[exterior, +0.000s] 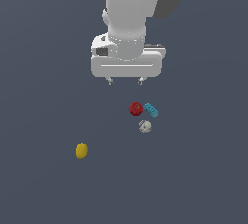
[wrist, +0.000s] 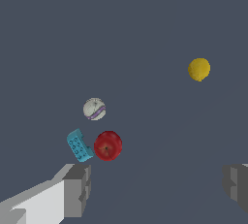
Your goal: Pick up a designated object from a clutter of objects.
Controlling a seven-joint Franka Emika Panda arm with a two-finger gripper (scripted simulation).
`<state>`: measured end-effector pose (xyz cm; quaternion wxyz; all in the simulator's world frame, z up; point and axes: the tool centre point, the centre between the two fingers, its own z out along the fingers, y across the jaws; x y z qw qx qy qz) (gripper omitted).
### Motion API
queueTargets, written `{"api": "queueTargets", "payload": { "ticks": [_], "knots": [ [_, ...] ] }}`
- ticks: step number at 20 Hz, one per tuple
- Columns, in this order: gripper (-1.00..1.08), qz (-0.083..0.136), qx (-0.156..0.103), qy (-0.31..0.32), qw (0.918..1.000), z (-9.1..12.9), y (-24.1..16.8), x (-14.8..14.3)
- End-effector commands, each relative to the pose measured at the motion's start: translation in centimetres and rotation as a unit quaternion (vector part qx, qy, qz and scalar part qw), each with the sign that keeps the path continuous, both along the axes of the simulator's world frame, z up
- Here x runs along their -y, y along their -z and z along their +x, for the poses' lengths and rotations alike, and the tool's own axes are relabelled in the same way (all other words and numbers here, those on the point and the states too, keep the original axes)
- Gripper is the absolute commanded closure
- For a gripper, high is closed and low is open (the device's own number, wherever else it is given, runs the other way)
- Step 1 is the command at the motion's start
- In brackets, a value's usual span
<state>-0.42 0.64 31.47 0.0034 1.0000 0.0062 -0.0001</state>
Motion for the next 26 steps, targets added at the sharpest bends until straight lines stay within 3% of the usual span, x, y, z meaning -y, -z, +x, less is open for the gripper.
{"api": "queueTargets", "payload": {
  "ticks": [1,11,26],
  "knots": [
    [-0.92,0.000,0.000,0.000,1.0000,0.0,0.0,0.0],
    [-0.92,-0.008,0.012,0.033,0.9993,0.2,-1.0,3.6],
    [-0.92,-0.006,0.010,0.080,0.9967,0.0,2.9,1.9]
  ]
}}
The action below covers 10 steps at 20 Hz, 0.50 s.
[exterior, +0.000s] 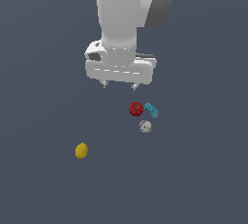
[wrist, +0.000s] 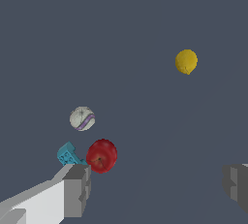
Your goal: Pick up a designated object from a clutter of objects.
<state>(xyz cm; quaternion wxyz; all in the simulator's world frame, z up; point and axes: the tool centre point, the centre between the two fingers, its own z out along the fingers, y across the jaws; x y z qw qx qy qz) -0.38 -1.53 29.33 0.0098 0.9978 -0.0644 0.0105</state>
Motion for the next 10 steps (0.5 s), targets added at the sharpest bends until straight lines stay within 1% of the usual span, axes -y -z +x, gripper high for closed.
{"api": "queueTargets", "payload": {
  "ticks": [1,5,10],
  "knots": [
    [-0.92,0.001,0.000,0.016,0.9999,-0.1,1.3,-0.5],
    [-0.92,0.002,-0.001,0.050,0.9987,-0.6,4.0,-1.6],
    [-0.92,0.004,-0.001,0.099,0.9951,-1.5,7.7,-3.2]
  ]
}}
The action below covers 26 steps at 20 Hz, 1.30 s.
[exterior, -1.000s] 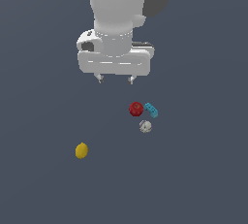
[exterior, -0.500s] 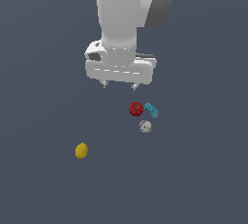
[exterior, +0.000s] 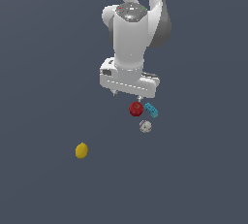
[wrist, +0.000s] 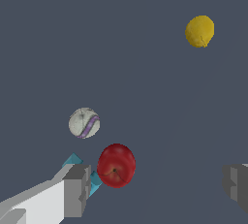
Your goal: Pick up a designated object from a clutter of objects.
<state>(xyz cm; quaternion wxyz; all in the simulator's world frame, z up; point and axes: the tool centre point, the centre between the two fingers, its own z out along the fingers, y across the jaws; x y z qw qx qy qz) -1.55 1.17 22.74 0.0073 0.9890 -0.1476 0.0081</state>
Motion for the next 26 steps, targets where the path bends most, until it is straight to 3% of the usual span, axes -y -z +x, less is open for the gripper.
{"api": "queueTargets", "payload": {
  "ticks": [1,14,26],
  "knots": [
    [-0.92,0.001,0.000,0.025,0.9997,-0.6,1.9,-0.8],
    [-0.92,0.007,-0.003,0.145,0.9894,-4.6,10.1,-4.2],
    [-0.92,0.010,-0.005,0.193,0.9810,-6.7,13.1,-5.4]
  ]
}}
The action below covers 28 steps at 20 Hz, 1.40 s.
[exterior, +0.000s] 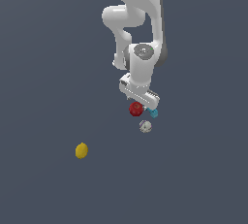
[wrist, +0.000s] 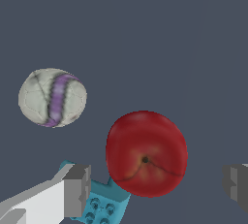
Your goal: Pick up a designated object from a clutter of objects.
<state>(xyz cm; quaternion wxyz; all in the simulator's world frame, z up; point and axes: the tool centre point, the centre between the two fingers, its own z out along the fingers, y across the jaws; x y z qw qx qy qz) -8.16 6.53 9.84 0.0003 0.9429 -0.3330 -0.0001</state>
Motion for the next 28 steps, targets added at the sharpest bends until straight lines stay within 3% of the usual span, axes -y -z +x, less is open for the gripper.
{"api": "queueTargets", "payload": {
  "ticks": [1,23,24,28],
  "knots": [
    [-0.92,0.000,0.000,0.004,1.0000,-0.2,0.2,-0.1],
    [-0.92,0.000,0.000,0.004,1.0000,-0.3,5.2,-0.1],
    [1.08,0.000,0.000,0.004,1.0000,-0.3,5.2,-0.1],
    [1.08,0.000,0.000,0.004,1.0000,-0.3,5.2,-0.1]
  ]
}}
